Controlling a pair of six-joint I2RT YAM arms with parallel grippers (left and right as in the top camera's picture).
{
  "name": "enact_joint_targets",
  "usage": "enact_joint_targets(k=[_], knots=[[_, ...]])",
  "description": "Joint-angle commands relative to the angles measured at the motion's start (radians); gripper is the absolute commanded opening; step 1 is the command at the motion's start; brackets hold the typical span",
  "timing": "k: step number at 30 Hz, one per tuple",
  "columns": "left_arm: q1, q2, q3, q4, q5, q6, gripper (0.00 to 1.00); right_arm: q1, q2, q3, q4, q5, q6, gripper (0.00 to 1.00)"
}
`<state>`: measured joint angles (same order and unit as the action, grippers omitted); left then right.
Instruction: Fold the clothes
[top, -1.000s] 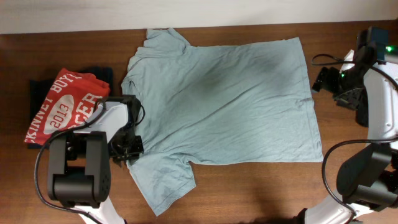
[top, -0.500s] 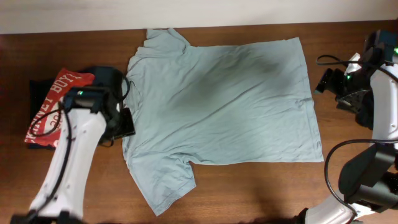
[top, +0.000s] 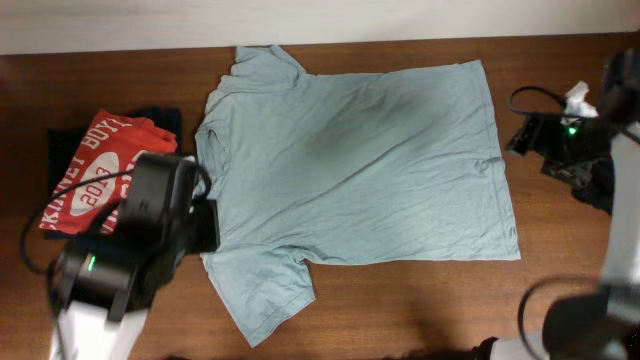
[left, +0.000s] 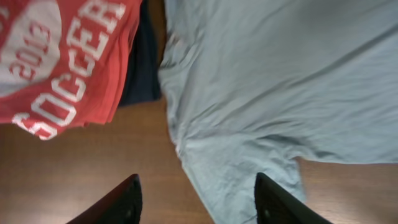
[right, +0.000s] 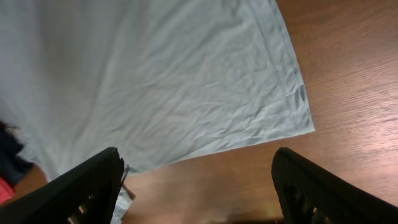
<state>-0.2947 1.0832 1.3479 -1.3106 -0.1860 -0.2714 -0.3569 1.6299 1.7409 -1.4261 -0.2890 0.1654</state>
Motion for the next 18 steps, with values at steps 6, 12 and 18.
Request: enact_joint_targets(k=[6,12,18], knots=[[-0.079,-0.075,-0.359,0.066,0.149,-0.135,0.64,-0.002,-0.286,-0.046,-0.048,0.065,0.110,0.83],[-0.077,-0.007,-0.587,0.182,0.389,-0.280,0.65,-0.002,-0.348,-0.221,0.008,0.061,0.132,0.82],[-0.078,0.097,-0.705,0.224,0.483,-0.308,0.64,-0.002,-0.349,-0.273,0.054,0.061,0.132,0.82]])
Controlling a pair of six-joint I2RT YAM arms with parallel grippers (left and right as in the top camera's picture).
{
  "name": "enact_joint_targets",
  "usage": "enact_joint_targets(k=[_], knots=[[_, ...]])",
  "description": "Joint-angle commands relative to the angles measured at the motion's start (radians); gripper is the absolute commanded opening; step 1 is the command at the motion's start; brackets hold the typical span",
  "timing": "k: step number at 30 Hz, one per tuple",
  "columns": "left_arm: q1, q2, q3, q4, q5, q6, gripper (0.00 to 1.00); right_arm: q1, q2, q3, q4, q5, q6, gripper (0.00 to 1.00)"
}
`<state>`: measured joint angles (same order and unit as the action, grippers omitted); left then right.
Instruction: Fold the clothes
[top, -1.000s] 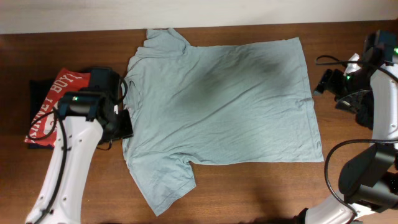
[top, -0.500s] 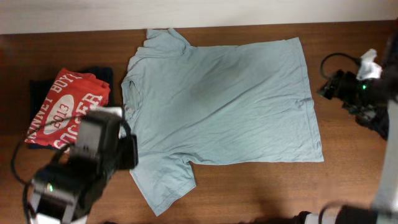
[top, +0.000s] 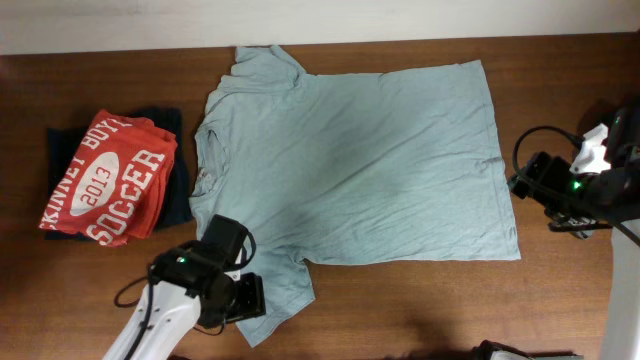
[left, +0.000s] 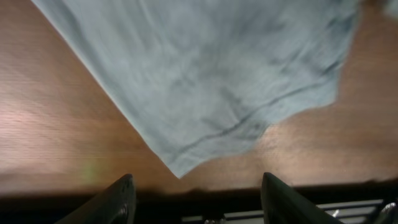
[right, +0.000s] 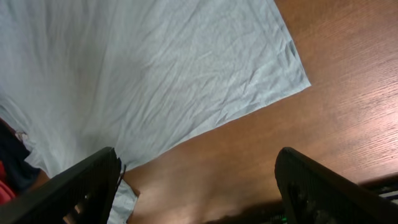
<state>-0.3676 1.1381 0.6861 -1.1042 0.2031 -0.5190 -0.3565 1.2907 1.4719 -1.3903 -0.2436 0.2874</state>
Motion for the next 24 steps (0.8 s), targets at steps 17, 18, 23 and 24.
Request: enact_joint_targets(k=[17,18,23,24], knots=[[-0.005,0.137,-0.211,0.170,0.113,-0.192,0.65,-0.002,-0.010,-0.004,0.053,0.019,0.008,0.82],[-0.005,0.137,-0.216,0.188,0.106,-0.192,0.65,-0.002,-0.010,-0.004,0.056,0.019,0.009,0.82],[-0.005,0.137,-0.229,0.234,0.105,-0.197,0.64,-0.002,-0.010,-0.004,0.064,0.019,0.009,0.82],[-0.005,0.137,-0.230,0.234,0.104,-0.200,0.60,-0.002,-0.010,-0.004,0.064,0.019,0.008,0.82]])
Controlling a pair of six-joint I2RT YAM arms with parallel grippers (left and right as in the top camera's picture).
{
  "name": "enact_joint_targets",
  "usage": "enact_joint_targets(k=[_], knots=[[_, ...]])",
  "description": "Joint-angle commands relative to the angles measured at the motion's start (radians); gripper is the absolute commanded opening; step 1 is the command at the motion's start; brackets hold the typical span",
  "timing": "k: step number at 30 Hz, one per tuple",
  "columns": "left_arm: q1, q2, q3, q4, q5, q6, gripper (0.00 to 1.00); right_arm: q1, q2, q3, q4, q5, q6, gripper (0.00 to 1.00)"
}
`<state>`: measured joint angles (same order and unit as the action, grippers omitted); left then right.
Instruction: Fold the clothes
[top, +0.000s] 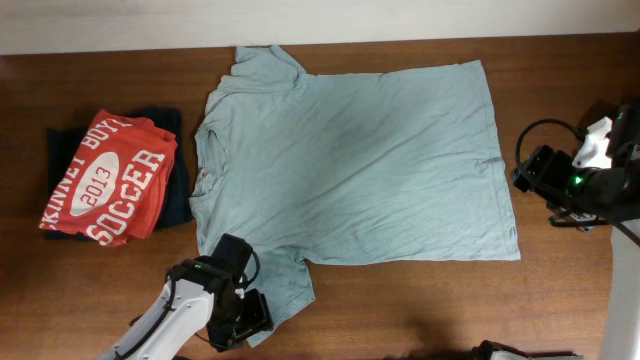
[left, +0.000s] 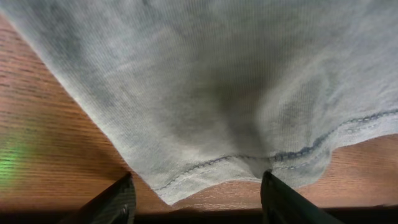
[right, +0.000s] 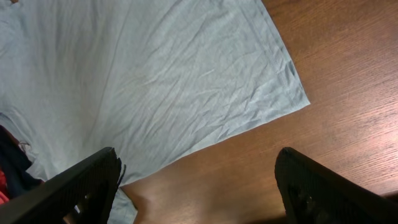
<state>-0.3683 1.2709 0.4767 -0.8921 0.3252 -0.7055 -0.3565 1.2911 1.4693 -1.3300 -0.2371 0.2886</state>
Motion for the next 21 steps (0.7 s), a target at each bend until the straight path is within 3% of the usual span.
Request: enact_joint_targets(k=[1,3,4,10,13,21], knots=[[-0.004,0.004,-0.022,0.023,-0.018,-0.013,0.57,-0.002,-0.011,-0.002,0.003,0.013,0.008,0.82],[-0.004,0.004,-0.026,0.031,-0.019,-0.013,0.46,-0.002,-0.011,-0.002,0.003,0.013,0.007,0.82],[-0.004,0.005,-0.030,0.037,-0.019,-0.013,0.36,-0.002,-0.011,-0.002,0.003,0.013,0.008,0.82],[-0.004,0.004,-0.037,0.039,-0.014,-0.020,0.05,-0.002,-0.011,-0.002,0.004,0.013,0.008,0.82],[-0.004,0.004,-0.036,0.034,0.003,-0.019,0.00,-0.002,-0.011,-0.002,0.010,0.014,0.008,0.82],[-0.004,-0.022,0.066,-0.065,0.045,0.004,0.01,-0.002,-0.006,-0.002,0.030,0.059,0.008,0.84]])
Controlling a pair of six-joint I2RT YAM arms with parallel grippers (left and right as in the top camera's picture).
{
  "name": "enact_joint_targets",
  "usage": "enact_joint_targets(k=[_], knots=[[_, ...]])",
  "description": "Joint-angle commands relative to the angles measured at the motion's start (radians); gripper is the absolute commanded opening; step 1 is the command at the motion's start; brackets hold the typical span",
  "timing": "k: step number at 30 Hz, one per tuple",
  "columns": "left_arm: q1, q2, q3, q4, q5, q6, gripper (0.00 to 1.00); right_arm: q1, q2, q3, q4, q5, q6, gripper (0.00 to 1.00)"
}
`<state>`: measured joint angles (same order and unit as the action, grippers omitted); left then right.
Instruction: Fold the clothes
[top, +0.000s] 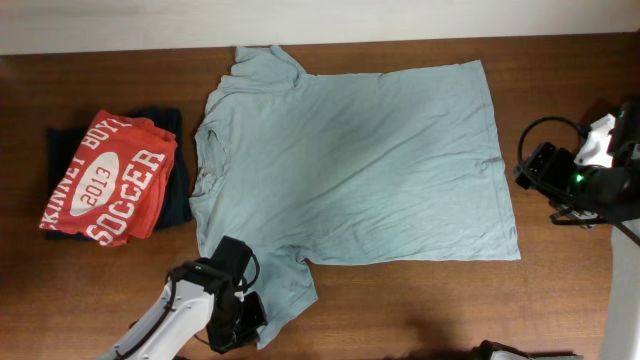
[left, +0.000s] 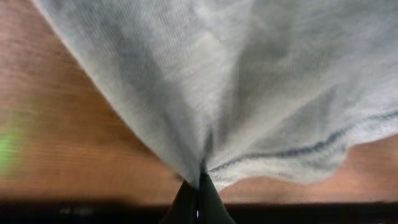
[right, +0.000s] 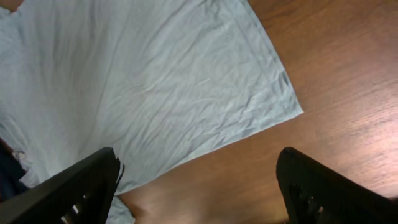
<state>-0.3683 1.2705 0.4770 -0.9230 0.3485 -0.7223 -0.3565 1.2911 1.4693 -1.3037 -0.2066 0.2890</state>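
A pale blue T-shirt lies spread flat on the brown table, neck to the left, hem to the right. My left gripper is shut on the hem of the near sleeve, which bunches into its fingertips in the left wrist view. In the overhead view that gripper sits at the sleeve's lower left corner. My right gripper hangs open well above the table, off the shirt's near right hem corner; its arm shows at the right edge.
A folded red soccer shirt lies on folded dark clothes at the left. The table's front edge runs just under the left gripper. A white wall strip borders the back of the table.
My left gripper was open, its fingers astride the near sleeve's hem; now it is shut on that hem and the cloth puckers. The right gripper sits slightly further over the shirt's corner.
First my left gripper hovered open near the folded red shirt and the collar side. Then it stood open over the near sleeve by the table's front edge, then low over the sleeve hem. Now it grips that hem. The right gripper stayed open by the right hem.
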Motion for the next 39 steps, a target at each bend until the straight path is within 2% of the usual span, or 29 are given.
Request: enact_joint_targets(k=[1,7,14,16,19,22,25,28,39], knots=[[-0.004,-0.028,0.086,-0.049,0.022,0.034,0.01,-0.002,-0.004,-0.002,0.004,0.032,0.008,0.85],[-0.004,-0.053,0.284,-0.130,-0.024,0.103,0.01,-0.002,0.047,-0.018,-0.001,0.084,0.009,0.93],[-0.003,-0.053,0.471,-0.242,-0.217,0.127,0.01,-0.005,0.174,-0.131,0.055,0.084,0.042,0.91],[-0.001,-0.053,0.484,-0.246,-0.243,0.134,0.01,-0.006,0.206,-0.172,0.094,0.084,0.043,0.86],[0.006,-0.053,0.486,-0.245,-0.269,0.134,0.00,-0.027,0.261,-0.252,0.167,0.079,0.085,0.69],[0.037,-0.053,0.487,-0.245,-0.293,0.134,0.01,-0.072,0.320,-0.312,0.220,0.024,0.091,0.65],[0.069,-0.053,0.491,-0.244,-0.293,0.143,0.01,-0.109,0.365,-0.340,0.246,0.008,0.091,0.66],[0.090,-0.053,0.498,-0.237,-0.293,0.171,0.00,-0.140,0.392,-0.361,0.274,0.009,0.106,0.72],[0.094,-0.053,0.505,-0.233,-0.294,0.179,0.01,-0.187,0.405,-0.372,0.297,0.008,0.112,0.73]])
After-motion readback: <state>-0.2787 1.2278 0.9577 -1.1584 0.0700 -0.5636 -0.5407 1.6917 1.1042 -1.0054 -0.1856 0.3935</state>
